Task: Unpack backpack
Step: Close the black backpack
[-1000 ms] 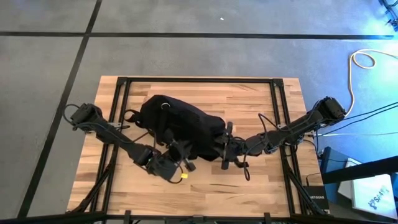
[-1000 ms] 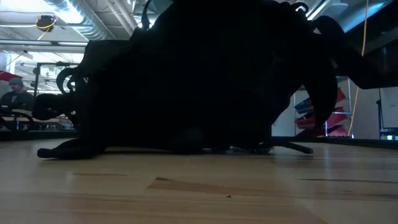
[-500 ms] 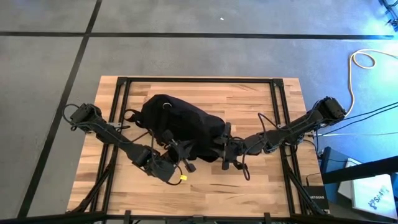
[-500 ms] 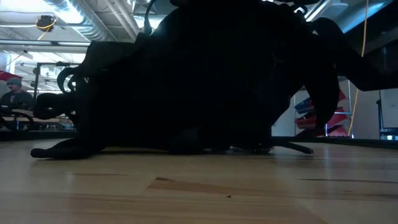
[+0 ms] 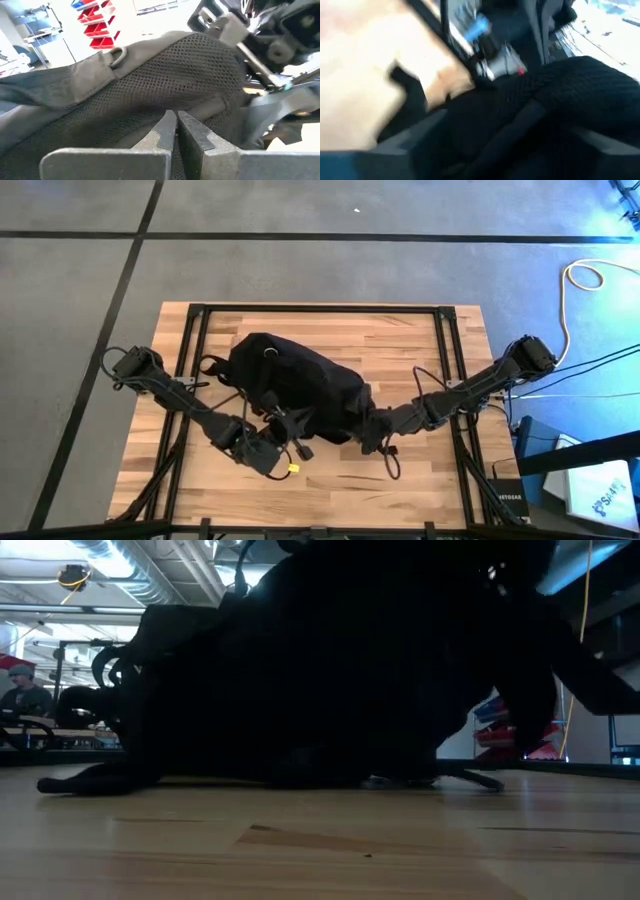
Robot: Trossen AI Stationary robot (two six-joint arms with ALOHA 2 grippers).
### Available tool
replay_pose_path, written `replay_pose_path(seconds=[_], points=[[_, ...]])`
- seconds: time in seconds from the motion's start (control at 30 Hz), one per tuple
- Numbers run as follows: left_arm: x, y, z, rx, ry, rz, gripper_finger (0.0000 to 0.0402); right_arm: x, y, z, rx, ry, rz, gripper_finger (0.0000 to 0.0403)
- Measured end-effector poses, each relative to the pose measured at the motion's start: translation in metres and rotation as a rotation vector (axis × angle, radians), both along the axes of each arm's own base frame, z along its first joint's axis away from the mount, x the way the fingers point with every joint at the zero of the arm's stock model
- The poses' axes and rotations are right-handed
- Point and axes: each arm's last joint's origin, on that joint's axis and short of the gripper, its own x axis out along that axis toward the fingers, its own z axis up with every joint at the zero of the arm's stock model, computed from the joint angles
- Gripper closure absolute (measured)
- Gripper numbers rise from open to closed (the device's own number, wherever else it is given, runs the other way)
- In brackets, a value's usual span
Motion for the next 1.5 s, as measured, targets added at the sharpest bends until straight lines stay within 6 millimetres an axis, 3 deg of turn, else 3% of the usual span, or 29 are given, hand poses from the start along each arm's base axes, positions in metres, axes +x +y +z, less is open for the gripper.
replay_pose_path(seconds=[0.1, 0.17, 0.3, 0.47, 0.7, 0.93, 1.13, 1.33, 1.5], points=[[-0.001, 0.0, 0.0, -0.002, -0.008, 0.019, 0.0401, -0.001, -0.005, 0.0, -0.147, 0.013, -0.135, 0.0034], [0.0, 0.002, 0.0, -0.021, -0.025, 0.025, 0.0401, -0.001, -0.008, 0.004, -0.2, -0.012, -0.228, 0.0012], [0.003, 0.005, -0.001, -0.049, -0.033, 0.014, 0.0401, -0.009, -0.004, 0.016, -0.218, -0.07, -0.344, 0.0043], [0.002, 0.005, -0.004, -0.045, -0.019, 0.017, 0.0401, -0.021, 0.008, 0.018, -0.159, -0.073, -0.33, 0.0078], [-0.004, 0.011, -0.021, -0.051, 0.118, 0.001, 0.0401, -0.03, 0.009, 0.003, -0.045, -0.002, -0.405, 0.0093], [-0.009, 0.025, -0.069, -0.13, 0.377, -0.005, 0.0401, -0.027, -0.017, -0.027, 0.21, 0.141, -0.415, 0.0095], [-0.009, 0.04, -0.124, -0.051, 0.501, 0.093, 0.0401, -0.029, -0.053, -0.054, 0.248, 0.189, -0.546, 0.0095], [-0.004, 0.058, -0.129, 0.04, 0.478, 0.201, 0.0401, -0.023, -0.077, -0.066, 0.381, 0.271, -0.487, 0.0095], [0.001, 0.077, -0.126, 0.19, 0.518, 0.29, 0.0401, -0.018, -0.082, -0.079, 0.459, 0.334, -0.459, 0.0095]])
